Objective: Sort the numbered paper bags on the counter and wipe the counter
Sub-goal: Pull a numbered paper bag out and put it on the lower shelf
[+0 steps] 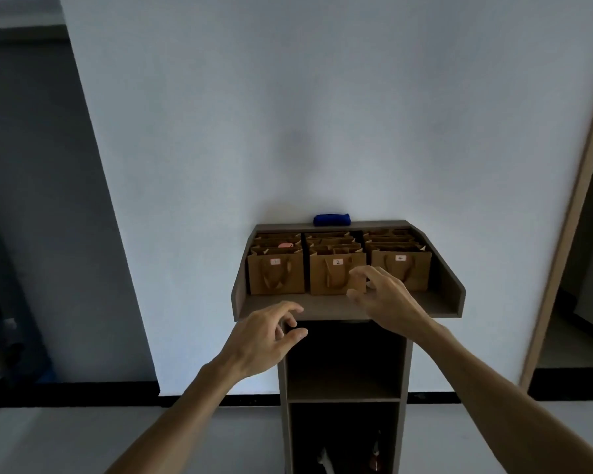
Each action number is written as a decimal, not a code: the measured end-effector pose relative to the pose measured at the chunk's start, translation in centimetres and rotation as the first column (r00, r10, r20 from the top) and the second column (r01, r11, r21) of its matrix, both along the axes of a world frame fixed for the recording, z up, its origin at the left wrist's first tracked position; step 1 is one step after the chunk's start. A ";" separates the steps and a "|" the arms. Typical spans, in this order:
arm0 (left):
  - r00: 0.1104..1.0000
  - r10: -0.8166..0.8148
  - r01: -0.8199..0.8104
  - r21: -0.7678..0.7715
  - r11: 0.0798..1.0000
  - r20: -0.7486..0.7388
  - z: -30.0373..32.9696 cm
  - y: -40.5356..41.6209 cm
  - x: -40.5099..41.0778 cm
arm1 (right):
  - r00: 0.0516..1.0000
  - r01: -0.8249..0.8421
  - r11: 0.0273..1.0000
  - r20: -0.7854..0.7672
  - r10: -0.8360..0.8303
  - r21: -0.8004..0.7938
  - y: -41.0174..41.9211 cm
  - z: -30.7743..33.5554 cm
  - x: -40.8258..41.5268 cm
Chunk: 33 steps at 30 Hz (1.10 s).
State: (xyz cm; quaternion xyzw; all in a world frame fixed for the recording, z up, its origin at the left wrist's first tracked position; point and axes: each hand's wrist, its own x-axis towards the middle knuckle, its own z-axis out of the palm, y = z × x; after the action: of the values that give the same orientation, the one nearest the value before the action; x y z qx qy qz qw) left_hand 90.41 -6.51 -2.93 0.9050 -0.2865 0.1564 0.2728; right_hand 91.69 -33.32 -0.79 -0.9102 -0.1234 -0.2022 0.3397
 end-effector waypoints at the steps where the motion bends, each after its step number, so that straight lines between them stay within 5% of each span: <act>1: 1.000 -0.007 0.007 -0.001 1.000 -0.002 -0.1 -0.1 1.5 | 1.000 0.001 1.000 -0.002 -0.001 -0.006 -0.2 -0.1 1.5; 21: 0.996 -0.008 -0.003 -0.123 0.992 -0.086 -3.7 -6.1 30.8 | 0.996 -0.095 0.995 0.006 0.095 0.022 -5.0 -3.9 31.7; 33: 0.983 0.163 -0.178 -0.195 0.965 -0.088 -5.0 -1.4 40.6 | 0.961 -0.264 0.939 0.020 0.275 -0.219 0.1 -4.4 43.1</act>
State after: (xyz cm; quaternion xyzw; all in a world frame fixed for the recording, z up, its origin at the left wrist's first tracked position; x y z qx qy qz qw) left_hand 130.99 -7.93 -7.95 0.8989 -0.1803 0.1754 0.3589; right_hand 134.74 -33.26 -5.18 -0.9106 -0.2764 -0.1623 0.2609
